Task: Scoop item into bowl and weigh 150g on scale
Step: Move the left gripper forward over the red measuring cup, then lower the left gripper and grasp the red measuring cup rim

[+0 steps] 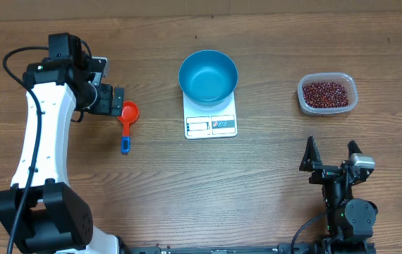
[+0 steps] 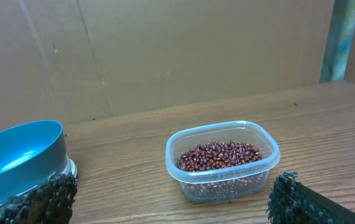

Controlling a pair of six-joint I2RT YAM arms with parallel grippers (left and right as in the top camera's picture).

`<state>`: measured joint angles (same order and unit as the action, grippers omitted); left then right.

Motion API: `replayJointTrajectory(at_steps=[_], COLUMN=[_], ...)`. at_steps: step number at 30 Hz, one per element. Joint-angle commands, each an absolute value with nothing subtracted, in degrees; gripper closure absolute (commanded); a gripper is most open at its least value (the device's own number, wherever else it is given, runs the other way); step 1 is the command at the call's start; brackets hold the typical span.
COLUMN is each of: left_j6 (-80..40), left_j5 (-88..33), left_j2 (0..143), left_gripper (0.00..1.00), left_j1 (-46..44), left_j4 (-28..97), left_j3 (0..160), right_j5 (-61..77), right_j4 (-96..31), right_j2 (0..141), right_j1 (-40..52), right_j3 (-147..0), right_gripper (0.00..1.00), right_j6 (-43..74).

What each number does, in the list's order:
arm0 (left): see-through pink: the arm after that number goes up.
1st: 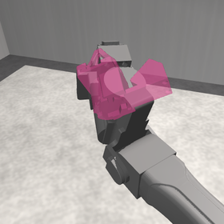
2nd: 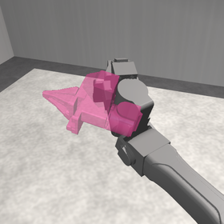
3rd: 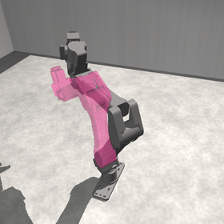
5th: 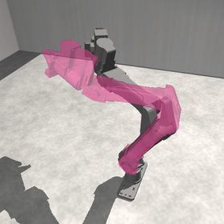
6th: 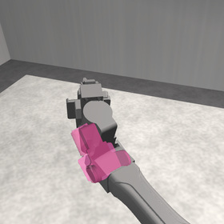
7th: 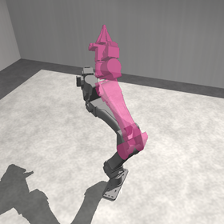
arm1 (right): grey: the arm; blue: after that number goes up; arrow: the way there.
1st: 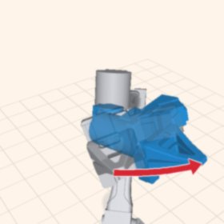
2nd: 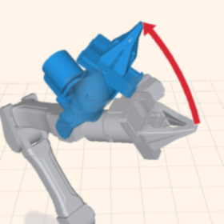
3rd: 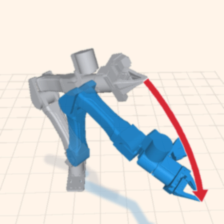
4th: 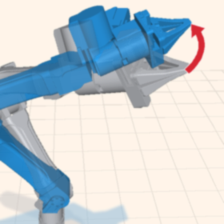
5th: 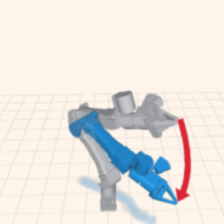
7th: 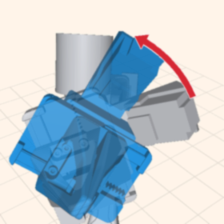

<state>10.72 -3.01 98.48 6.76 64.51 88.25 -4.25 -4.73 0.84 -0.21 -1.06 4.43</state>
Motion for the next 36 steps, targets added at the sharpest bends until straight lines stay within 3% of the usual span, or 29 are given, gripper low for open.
replayJointTrajectory(at_steps=[1,36], left_j6=[11.6,11.6], left_j5=[-2.3,-2.4], left_j2=[100.1,115.2], left_gripper=[0.01,0.00], left_j1=[6.9,6.9], left_j4=[64.2,61.6], left_j3=[89.9,89.8], right_j5=[-4.0,-4.0], right_j4=[-4.4,-4.4], right_j2=[0.2,0.2], right_j1=[0.3,0.3], right_j3=[-0.4,-0.4], right_gripper=[0.00,0.00], right_j6=[4.2,4.2])
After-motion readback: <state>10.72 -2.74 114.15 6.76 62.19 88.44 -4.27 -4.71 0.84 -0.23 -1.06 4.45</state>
